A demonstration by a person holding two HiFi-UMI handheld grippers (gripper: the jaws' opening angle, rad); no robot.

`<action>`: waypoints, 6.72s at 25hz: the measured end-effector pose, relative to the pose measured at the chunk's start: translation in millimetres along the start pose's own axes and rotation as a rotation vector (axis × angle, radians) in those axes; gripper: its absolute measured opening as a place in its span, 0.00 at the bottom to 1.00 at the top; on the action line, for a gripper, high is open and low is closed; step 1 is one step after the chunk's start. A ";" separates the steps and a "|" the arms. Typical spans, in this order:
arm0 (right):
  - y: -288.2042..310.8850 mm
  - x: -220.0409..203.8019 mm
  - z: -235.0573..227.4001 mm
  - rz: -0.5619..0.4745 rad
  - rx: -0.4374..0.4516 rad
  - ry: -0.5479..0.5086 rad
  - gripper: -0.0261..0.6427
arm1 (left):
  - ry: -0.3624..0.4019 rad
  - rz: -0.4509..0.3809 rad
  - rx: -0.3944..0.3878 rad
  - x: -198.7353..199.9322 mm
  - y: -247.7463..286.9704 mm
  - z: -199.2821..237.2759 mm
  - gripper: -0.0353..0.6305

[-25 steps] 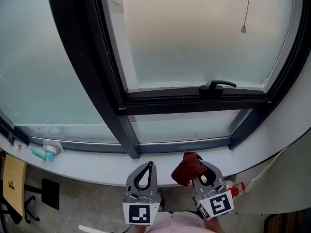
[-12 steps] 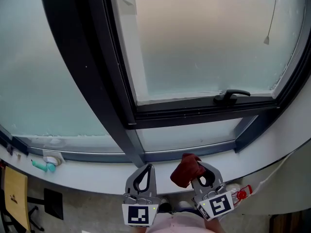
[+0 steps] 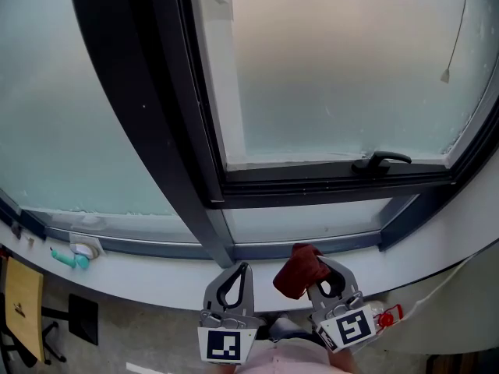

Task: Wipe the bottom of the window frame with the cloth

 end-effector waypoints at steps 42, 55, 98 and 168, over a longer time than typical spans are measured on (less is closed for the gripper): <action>75.9 74.7 -52.4 -0.230 0.057 -0.112 0.14 | -0.007 -0.073 0.004 24.3 51.4 0.0 0.05; 230.2 77.0 -8.5 0.021 0.085 -0.209 0.14 | -0.008 -0.052 0.049 18.1 33.9 58.2 0.05; 240.0 66.5 -36.0 0.312 -0.023 -0.375 0.13 | -0.032 -0.116 0.044 13.1 52.4 86.1 0.05; 185.3 68.1 -127.6 0.312 -0.106 -0.279 0.13 | -0.019 -0.043 -0.066 12.0 93.4 28.5 0.05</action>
Point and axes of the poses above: the fingertips, and each gripper's own axes: y forward along the fingers, z to its left, x out of its top, the point moved 9 cm from there along -y, backward along the fingers, and after that the axes turned 6 degrees about y, right-handed, at the moved point
